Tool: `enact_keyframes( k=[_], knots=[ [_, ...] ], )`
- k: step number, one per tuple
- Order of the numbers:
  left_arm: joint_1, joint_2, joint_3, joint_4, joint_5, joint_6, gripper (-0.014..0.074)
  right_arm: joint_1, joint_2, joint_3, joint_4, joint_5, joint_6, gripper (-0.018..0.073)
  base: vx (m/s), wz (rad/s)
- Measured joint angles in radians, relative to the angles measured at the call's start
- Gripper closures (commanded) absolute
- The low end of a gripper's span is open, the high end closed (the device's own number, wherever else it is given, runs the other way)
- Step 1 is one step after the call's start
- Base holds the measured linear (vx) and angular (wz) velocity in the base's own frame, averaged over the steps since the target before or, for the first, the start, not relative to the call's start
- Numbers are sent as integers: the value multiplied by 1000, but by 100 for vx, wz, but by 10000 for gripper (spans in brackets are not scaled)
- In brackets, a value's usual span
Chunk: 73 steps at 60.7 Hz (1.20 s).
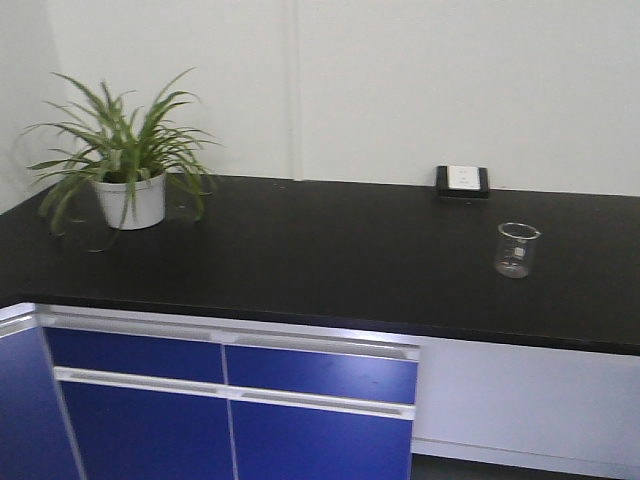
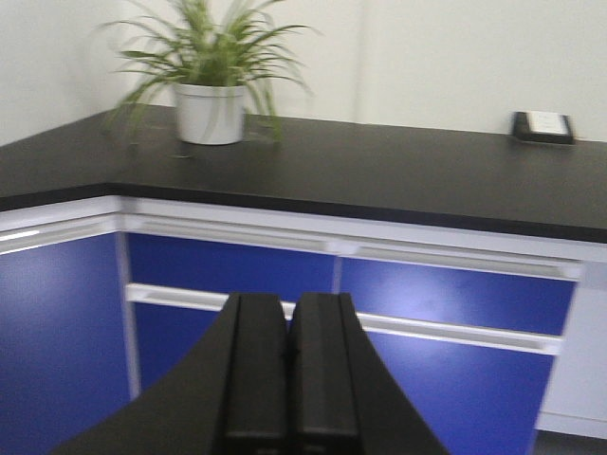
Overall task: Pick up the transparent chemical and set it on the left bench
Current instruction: 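Drive the base to the bench with white bins, holding the pipette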
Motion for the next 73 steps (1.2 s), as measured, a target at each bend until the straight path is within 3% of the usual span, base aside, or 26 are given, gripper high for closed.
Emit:
enact_keyframes(
  k=[38, 73],
  knots=[
    [0, 0, 0, 0, 0, 0, 600, 0, 0, 0, 0, 4, 0, 562, -11, 83],
    [0, 0, 0, 0, 0, 0, 600, 0, 0, 0, 0, 4, 0, 562, 6, 72]
  ],
)
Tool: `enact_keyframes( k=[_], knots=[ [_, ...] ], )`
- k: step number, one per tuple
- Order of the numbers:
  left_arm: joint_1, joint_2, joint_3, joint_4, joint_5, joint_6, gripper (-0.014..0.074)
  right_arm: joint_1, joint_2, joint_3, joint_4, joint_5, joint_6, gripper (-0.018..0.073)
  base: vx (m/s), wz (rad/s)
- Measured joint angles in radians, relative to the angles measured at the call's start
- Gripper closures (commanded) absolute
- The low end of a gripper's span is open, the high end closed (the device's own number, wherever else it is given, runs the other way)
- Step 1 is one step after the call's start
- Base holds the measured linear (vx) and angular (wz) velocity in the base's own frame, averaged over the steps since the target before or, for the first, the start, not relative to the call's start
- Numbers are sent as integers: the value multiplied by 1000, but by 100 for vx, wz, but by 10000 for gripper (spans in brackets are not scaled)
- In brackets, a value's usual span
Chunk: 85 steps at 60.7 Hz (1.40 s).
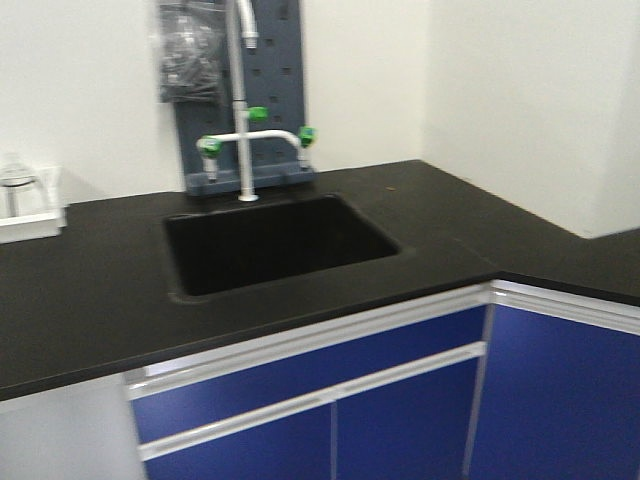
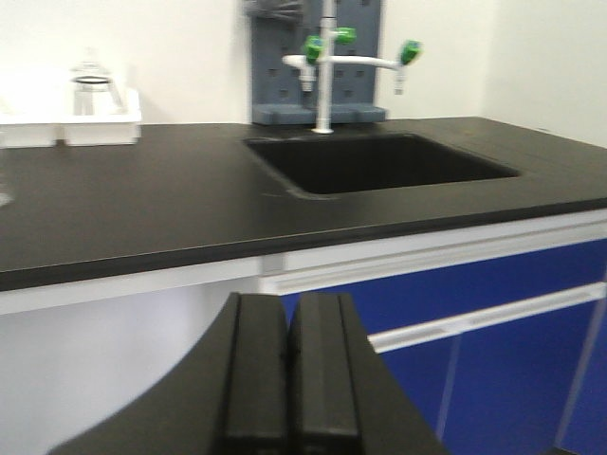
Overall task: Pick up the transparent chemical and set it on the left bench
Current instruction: 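Drive the base to the bench with white bins, holding the pipette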
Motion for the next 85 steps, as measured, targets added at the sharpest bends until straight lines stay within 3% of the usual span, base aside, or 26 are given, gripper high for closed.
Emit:
enact_keyframes(
  k=[44, 85],
  knots=[
    [0, 0, 0, 0, 0, 0, 600, 0, 0, 0, 0, 0, 0, 562, 22, 64],
    [0, 0, 0, 0, 0, 0, 600, 0, 0, 0, 0, 0, 0, 562, 32, 20]
  ],
)
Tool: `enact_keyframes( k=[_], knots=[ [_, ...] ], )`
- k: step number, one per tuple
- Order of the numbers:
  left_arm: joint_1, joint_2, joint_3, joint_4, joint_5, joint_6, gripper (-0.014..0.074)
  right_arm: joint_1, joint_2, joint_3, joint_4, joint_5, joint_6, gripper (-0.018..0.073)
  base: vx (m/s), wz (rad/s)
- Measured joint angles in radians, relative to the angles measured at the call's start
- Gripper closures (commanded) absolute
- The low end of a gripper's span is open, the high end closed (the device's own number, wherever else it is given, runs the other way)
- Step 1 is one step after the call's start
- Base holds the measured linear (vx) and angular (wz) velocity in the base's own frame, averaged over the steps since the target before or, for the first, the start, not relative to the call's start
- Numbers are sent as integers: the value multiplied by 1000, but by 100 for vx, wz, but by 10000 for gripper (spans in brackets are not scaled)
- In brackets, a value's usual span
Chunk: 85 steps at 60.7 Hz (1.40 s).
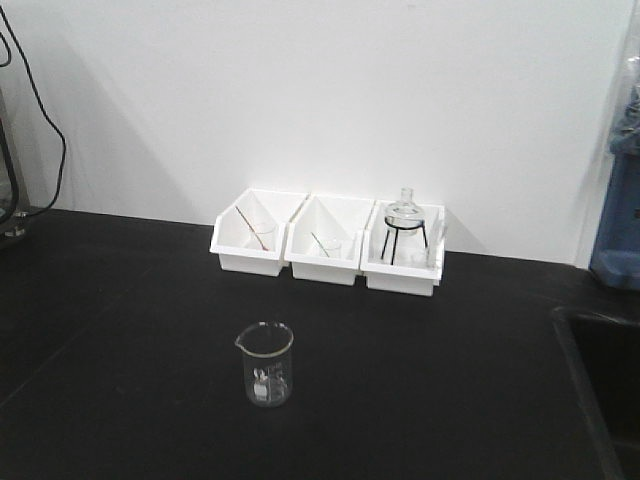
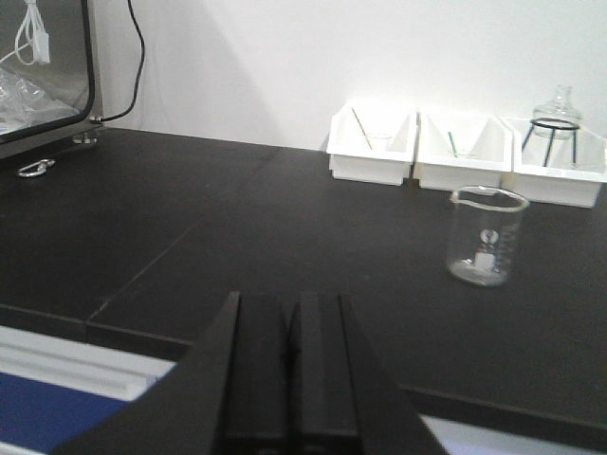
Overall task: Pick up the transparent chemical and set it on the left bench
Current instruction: 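Drive the base to the bench with white bins, holding the pipette, then lower the pipette into the empty glass beaker with the right gripper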
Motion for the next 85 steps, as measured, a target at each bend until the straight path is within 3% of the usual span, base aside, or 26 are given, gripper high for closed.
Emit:
enact_keyframes(
  k=[39, 85],
  knots=[
    [0, 0, 0, 0, 0, 0, 600, 0, 0, 0, 0, 0, 0, 562, 23, 5],
    [0, 0, 0, 0, 0, 0, 600, 0, 0, 0, -3, -2, 5, 562, 4, 1]
  ],
)
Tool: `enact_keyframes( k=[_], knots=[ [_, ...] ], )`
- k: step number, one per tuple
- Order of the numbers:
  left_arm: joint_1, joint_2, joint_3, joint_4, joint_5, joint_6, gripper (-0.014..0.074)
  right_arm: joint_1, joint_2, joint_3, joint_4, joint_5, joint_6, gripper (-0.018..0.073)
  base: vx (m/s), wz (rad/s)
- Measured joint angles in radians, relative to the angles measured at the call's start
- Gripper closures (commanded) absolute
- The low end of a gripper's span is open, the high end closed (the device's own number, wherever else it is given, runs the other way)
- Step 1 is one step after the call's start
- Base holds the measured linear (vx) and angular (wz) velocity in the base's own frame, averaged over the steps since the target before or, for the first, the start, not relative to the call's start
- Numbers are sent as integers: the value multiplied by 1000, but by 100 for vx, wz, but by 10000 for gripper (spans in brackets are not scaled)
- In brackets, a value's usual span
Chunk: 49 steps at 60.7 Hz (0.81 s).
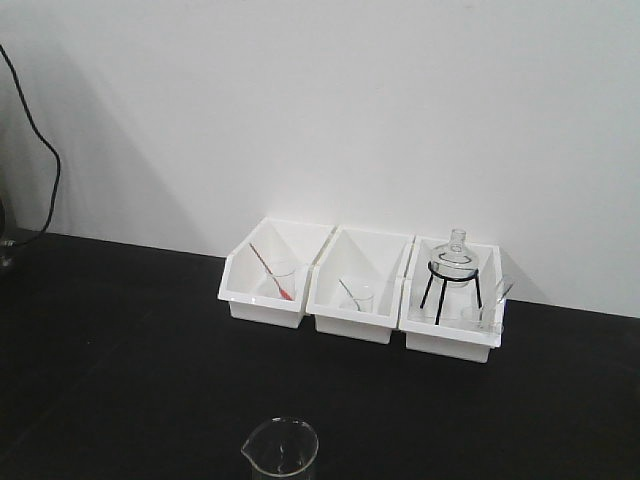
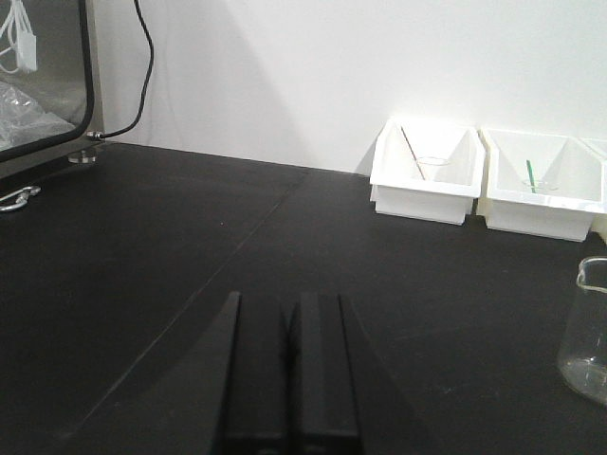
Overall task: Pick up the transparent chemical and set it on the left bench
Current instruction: 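Lower the pipette into the empty glass beaker with the right gripper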
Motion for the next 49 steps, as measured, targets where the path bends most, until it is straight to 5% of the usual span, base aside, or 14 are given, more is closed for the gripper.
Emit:
enact_keyframes(
  k=[6, 15, 23, 35, 49],
  knots=[
    [0, 0, 0, 0, 0, 0, 600, 15, 0, -20, -86, 1, 52, 562, 0, 0],
    [0, 0, 0, 0, 0, 0, 600, 67, 37, -202, -448, -11, 164, 562, 0, 0],
    [0, 0, 0, 0, 0, 0, 600, 144, 168, -418, -602, -41, 238, 562, 0, 0],
    [0, 0, 0, 0, 0, 0, 600, 350, 496, -706, -579, 63, 244, 562, 0, 0],
    [0, 0, 0, 0, 0, 0, 600, 547, 862, -992, -335, 174, 120, 562, 0, 0]
  ],
)
